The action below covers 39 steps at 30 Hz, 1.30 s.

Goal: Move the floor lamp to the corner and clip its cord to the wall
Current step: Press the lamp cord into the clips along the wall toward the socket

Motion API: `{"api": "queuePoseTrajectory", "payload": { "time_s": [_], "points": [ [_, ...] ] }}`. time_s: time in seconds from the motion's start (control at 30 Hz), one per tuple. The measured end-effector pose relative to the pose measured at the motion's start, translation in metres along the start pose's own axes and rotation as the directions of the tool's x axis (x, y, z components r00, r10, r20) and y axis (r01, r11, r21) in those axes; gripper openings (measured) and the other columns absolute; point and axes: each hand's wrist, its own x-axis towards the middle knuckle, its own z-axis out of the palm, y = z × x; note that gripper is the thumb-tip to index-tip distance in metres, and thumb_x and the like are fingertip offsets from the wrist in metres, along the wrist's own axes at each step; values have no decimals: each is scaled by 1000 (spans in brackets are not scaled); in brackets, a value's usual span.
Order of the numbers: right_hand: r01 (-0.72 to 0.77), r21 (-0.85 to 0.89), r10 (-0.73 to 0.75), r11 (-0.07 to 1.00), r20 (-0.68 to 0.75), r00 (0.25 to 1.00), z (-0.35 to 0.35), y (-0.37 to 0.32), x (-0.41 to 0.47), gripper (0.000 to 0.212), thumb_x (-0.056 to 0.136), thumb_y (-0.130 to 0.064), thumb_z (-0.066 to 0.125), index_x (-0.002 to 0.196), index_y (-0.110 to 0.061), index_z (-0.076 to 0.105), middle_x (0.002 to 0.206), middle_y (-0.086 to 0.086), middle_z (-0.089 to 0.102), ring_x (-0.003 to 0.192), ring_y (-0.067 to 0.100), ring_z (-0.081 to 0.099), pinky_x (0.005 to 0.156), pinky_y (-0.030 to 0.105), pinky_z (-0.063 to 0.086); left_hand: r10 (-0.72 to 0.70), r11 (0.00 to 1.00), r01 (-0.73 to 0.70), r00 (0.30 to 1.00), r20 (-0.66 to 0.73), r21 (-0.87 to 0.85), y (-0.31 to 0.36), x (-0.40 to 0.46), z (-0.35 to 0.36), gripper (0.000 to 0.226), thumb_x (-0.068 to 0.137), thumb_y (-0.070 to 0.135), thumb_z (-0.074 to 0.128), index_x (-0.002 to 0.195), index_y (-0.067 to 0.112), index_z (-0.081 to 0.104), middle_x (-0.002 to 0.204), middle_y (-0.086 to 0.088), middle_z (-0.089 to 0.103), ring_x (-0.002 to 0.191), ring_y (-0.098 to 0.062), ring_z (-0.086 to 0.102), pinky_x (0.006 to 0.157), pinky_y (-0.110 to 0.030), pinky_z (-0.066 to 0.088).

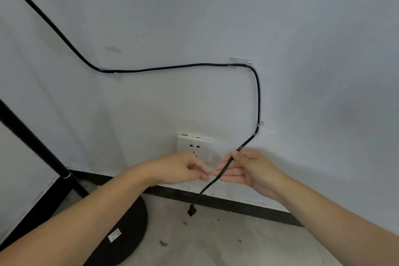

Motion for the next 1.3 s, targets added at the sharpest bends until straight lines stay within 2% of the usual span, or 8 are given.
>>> {"api": "queuePoseTrajectory", "payload": {
  "time_s": [0.1, 0.27, 0.37, 0.53, 0.7, 0.9, 1.07, 1.3],
  "points": [
    [30, 63, -30, 998, -12, 999, 6, 0, 6, 37, 103, -17, 33, 86, 0, 61, 74, 16, 77, 71, 27, 75, 57, 28, 61, 66, 981, -41, 990, 126, -192, -21, 2, 30, 28, 96, 11, 49, 121, 20, 58, 135, 7, 56, 124, 3, 50, 102, -11, 37],
    [55, -71, -66, 996, -155, 986, 3, 2, 12, 32, 102, -16, 36, 89, 1, 60, 79, 17, 75, 69, 23, 75, 60, 27, 63, 20, 930, -20, 1000, -5, -367, -47, 13, 40, 30, 102, 14, 36, 80, 14, 57, 88, -8, 66, 90, -13, 63, 86, -11, 48],
    [4, -193, -52, 981, -242, 969, -2, 6, 17, 24, 98, -9, 44, 84, 0, 62, 83, 18, 73, 69, 23, 75, 61, 28, 63, -32, 964, 14, 997, -65, -264, -71, 20, 38, 33, 101, 15, 40, 72, 16, 55, 67, -1, 58, 60, 0, 55, 64, -6, 43],
    [-192, -366, 93, 910, -272, 958, -8, 25, 33, 17, 92, -7, 52, 80, -2, 63, 77, 15, 67, 62, 22, 72, 56, 32, 63, -151, 988, 145, 981, -121, -57, -119, 43, 43, 34, 98, 22, 46, 67, 19, 59, 62, 1, 57, 52, -3, 52, 62, -14, 43],
    [-275, -430, 112, 860, -366, 924, -7, 63, 65, 14, 92, -5, 50, 89, 1, 62, 67, 14, 65, 51, 20, 68, 51, 32, 60, -184, 982, 188, 947, -265, -10, -136, 66, 44, 33, 95, 31, 51, 67, 17, 64, 62, 1, 58, 59, -11, 54, 64, -25, 43],
    [-262, -305, 91, 916, -478, 874, 5, 97, 89, 15, 93, -12, 53, 92, 1, 59, 66, 12, 66, 43, 16, 66, 39, 26, 56, -75, 960, 207, 841, -536, 191, -134, 89, 62, 40, 94, 39, 50, 63, 14, 54, 63, -4, 54, 62, -22, 52, 60, -32, 42],
    [-220, -358, -13, 907, -546, 837, 8, 112, 88, 21, 96, -17, 49, 85, -2, 61, 70, 9, 67, 40, 14, 63, 39, 21, 55, -85, 991, 124, 861, -502, 44, -144, 93, 69, 32, 93, 35, 54, 79, 11, 70, 77, -12, 69, 73, -27, 63, 71, -39, 51],
    [-188, -414, -103, 890, -586, 804, 13, 124, 89, 28, 97, -20, 45, 83, -3, 62, 70, 7, 66, 42, 15, 62, 44, 24, 56, -83, 990, 134, 805, -588, 44, -141, 104, 76, 34, 93, 34, 55, 77, 7, 68, 73, -9, 67, 72, -29, 63, 68, -39, 51]
  ]
}}
